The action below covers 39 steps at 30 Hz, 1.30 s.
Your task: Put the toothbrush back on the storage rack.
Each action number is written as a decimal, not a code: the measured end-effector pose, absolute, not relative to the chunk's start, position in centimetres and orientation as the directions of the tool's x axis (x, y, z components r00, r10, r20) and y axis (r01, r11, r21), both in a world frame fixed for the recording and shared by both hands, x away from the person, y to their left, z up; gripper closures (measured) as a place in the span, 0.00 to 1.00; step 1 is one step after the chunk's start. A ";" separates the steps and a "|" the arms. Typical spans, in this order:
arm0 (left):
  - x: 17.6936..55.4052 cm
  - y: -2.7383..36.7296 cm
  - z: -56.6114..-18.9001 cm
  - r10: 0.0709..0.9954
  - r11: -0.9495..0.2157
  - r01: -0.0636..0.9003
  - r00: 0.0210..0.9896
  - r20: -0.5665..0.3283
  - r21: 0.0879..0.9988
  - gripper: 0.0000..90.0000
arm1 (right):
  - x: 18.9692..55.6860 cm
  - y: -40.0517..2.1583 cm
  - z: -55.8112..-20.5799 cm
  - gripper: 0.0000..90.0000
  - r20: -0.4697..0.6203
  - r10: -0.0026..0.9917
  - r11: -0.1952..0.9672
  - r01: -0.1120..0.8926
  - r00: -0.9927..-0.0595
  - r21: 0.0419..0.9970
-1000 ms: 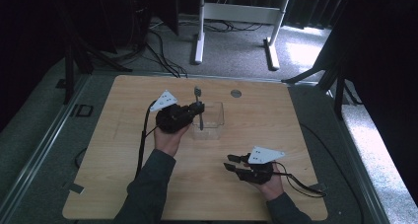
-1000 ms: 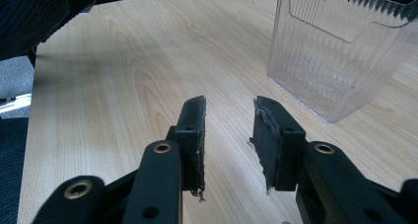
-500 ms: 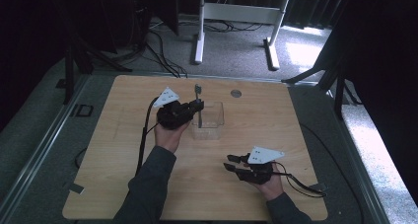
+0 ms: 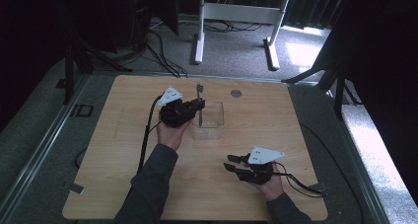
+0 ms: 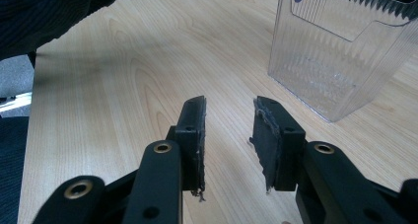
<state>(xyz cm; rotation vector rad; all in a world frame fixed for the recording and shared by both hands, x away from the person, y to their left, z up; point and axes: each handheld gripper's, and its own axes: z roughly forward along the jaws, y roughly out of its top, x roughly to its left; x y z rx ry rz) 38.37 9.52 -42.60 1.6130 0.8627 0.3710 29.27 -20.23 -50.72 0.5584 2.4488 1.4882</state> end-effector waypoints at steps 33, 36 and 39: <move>39.7 8.6 -44.4 0.747 -0.099 0.352 0.644 -0.164 0.931 0.88 | 29.2 -20.1 -50.9 0.72 0.008 0.426 0.421 0.206 -0.905 0.884; 39.9 8.5 -44.7 0.750 -0.111 0.365 0.641 -0.163 0.924 0.88 | 29.2 -20.1 -50.9 0.72 0.009 0.427 0.422 0.208 -0.904 0.882; 40.1 8.4 -45.0 0.752 -0.120 0.379 0.638 -0.166 0.917 0.88 | 29.2 -20.1 -50.9 0.72 0.009 0.427 0.421 0.208 -0.904 0.883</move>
